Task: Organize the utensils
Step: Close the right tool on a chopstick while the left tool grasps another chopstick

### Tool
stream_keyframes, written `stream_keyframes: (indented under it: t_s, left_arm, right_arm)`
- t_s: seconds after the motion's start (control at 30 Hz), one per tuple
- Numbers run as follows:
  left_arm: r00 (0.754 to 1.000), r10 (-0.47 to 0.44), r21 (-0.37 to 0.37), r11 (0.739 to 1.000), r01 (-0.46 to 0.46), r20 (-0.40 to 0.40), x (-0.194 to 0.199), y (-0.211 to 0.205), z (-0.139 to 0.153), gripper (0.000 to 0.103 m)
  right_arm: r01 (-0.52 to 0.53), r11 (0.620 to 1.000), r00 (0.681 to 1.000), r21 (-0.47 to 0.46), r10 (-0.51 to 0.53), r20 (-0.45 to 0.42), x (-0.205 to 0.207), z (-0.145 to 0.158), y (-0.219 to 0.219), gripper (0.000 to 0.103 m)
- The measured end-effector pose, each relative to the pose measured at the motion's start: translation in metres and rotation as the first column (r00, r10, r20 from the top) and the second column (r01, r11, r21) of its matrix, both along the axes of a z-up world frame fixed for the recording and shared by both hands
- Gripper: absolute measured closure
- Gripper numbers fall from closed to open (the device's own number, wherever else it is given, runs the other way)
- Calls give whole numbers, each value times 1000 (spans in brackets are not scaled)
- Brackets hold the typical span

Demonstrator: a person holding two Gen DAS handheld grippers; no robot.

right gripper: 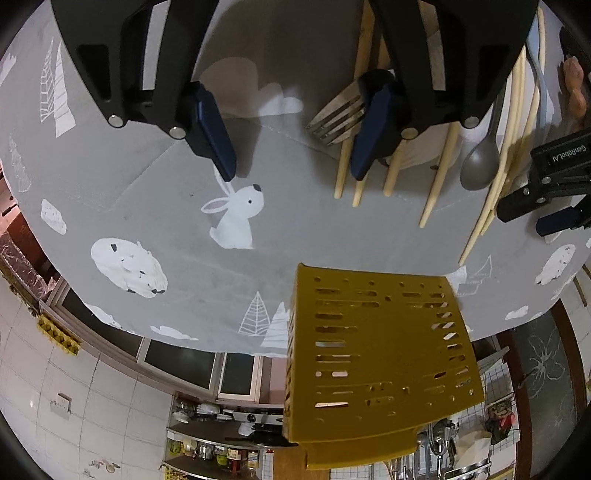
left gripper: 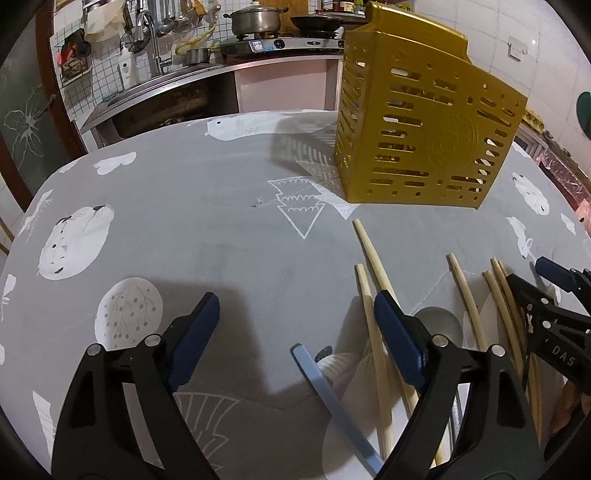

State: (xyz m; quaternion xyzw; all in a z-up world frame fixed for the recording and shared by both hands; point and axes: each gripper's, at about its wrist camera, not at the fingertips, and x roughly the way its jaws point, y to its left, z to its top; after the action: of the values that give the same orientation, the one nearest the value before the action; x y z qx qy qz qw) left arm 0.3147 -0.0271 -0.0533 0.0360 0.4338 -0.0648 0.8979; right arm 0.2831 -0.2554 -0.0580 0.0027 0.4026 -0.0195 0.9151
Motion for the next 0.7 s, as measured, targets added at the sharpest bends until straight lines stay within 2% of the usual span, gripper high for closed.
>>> stream_keyframes:
  t_s: [0.17,0.27,0.5,0.7]
  left_arm:
    - [1000,-16,-4,1000,15,-15,-1,-4,-1,26]
    - [999,-25,-8,1000,24,-33,2,-7,-2,34]
    - [996,-41,4,999,41,-80,14,-17,0,49]
    - [989,-23,-27,999,20,-145,25,-19,5,65]
  right_arm:
    - [0,1000,1000,-2,0,-1,0,0,0,39]
    - [-2,1000,1000,-7,2,-6,2,0,1,41]
    - [-20,1000,999,-8,20,-31,13,2,11,68]
    - [-12,1000,998,-4,11,-62,23,4,20,86]
